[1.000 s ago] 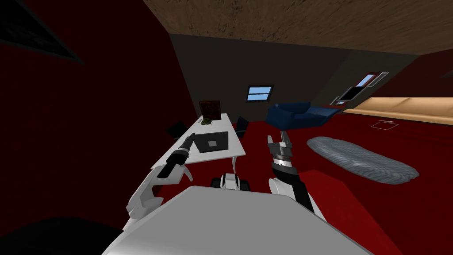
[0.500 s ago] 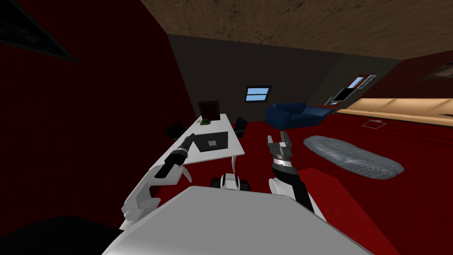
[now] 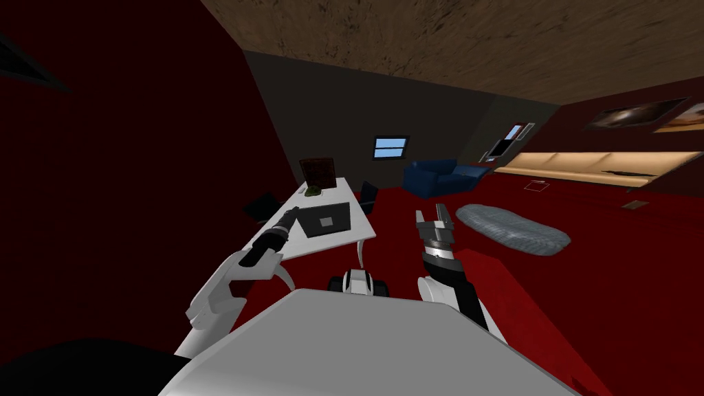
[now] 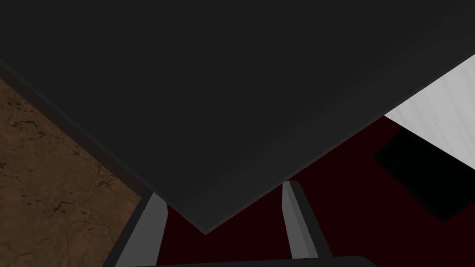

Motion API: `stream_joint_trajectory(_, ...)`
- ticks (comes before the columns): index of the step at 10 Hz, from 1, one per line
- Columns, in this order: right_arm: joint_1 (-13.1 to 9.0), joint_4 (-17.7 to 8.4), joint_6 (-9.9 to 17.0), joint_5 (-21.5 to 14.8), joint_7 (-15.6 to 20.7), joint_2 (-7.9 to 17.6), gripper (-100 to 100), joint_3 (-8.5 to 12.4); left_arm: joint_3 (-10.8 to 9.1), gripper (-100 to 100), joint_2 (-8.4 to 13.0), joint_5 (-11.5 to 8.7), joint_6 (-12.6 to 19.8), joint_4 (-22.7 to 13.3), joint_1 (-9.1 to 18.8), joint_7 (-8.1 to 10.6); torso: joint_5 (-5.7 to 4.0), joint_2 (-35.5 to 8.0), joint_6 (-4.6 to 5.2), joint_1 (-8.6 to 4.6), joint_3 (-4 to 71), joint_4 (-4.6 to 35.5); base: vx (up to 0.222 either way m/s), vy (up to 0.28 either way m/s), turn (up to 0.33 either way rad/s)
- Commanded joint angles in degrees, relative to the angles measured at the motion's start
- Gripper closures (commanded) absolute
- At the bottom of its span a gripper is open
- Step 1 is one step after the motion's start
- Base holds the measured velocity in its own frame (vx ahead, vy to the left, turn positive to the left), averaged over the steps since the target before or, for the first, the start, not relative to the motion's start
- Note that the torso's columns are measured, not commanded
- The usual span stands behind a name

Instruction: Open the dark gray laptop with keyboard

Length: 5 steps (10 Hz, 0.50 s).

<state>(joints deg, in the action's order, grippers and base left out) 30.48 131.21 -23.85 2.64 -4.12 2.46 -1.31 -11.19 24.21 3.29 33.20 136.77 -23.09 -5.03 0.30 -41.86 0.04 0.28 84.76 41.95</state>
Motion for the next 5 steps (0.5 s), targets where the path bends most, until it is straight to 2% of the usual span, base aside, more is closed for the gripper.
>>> stream_joint_trajectory(1,0.0,0.0,0.0,0.0,0.0,0.0,0,0.0,-1.49,100,2.2,-1.9,4.1,-1.1,1.3,1.10,0.10,-0.1,-0.16,0.05,-0.1,-0.1,-0.021,0.008,-0.228)
stream_joint_trajectory(2,0.0,0.0,0.0,0.0,0.0,0.0,0,0.0,-1.49,100,2.2,-1.9,5.2,-1.1,1.3,1.10,0.11,0.0,0.12,0.14,0.0,-0.1,-0.028,0.019,-0.143)
stream_joint_trajectory(4,0.0,0.0,0.0,0.0,0.0,0.0,0,0.0,-1.49,100,2.2,-1.9,6.9,-1.1,1.3,1.10,0.15,0.0,-0.17,0.15,0.0,-0.1,-0.001,0.006,0.005)
stream_joint_trajectory(5,0.0,0.0,0.0,0.0,0.0,0.0,0,0.0,-2.95,100,4.2,-3.5,8.9,-1.8,2.8,2.01,0.21,0.0,-0.17,0.21,-0.1,-0.2,-0.025,0.007,-0.220)
